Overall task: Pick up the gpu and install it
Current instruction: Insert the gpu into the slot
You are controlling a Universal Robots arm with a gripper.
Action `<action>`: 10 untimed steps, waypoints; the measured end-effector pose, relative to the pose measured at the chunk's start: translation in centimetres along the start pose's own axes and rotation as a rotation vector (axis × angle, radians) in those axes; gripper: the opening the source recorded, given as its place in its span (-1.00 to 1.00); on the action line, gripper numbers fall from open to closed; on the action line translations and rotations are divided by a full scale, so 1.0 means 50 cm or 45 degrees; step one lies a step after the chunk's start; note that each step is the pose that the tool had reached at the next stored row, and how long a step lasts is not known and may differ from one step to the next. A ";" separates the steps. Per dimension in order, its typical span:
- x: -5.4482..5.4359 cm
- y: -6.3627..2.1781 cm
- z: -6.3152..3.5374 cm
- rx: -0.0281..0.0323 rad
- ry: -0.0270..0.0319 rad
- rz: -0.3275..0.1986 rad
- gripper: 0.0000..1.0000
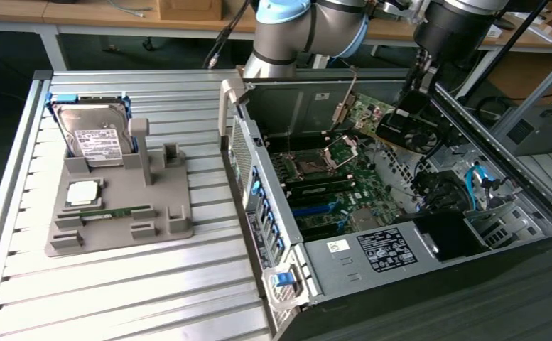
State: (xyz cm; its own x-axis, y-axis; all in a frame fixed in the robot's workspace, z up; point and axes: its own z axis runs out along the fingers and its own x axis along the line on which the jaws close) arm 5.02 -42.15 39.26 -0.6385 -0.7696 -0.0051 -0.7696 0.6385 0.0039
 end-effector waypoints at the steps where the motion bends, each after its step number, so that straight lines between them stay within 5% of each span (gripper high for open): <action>1: 0.000 0.000 0.000 0.0000 0.0001 -0.007 -0.47; 10: 0.000 0.000 0.000 -0.0003 0.0002 -0.064 -0.47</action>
State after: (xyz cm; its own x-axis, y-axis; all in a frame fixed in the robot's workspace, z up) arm 5.02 -42.15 39.26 -0.5988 -0.8009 -0.0052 -0.8009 0.5988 0.0039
